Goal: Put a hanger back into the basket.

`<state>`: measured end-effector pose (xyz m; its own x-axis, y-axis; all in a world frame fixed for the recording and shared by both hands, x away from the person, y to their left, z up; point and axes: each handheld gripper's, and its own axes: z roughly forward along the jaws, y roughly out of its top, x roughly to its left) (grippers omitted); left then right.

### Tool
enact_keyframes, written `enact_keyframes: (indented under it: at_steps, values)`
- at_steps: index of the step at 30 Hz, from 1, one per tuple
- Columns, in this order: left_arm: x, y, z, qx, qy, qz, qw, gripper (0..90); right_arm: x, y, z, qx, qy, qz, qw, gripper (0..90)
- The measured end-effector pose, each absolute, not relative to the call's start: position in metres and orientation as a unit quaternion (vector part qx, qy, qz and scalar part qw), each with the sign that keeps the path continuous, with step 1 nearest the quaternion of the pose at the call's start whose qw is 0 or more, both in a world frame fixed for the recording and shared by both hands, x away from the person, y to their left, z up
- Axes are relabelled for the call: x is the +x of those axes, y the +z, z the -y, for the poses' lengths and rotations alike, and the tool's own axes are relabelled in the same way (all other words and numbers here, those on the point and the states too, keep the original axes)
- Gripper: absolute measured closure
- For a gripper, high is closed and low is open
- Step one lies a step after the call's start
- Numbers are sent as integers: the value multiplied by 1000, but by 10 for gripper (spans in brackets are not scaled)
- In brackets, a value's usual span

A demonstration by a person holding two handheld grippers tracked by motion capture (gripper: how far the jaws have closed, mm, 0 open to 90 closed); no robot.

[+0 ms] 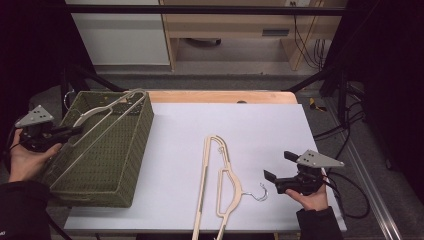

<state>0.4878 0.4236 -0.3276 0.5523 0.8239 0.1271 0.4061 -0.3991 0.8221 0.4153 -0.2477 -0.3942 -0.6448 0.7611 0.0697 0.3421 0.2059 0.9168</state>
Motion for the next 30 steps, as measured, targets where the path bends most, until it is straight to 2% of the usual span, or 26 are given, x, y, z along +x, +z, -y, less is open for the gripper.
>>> enact_keyframes:
  at_steps: [12, 16, 30]
  values:
    - [488, -372, -405, 790, 268, -409, 368, 853, 416, -396, 245, 368, 507, -753, 202, 36]
    - [491, -385, -399, 805, 247, -414, 344, 839, 416, -397, 245, 367, 506, -754, 202, 37]
    - [492, -393, -379, 835, 190, -415, 307, 761, 417, -399, 242, 366, 503, -757, 199, 38]
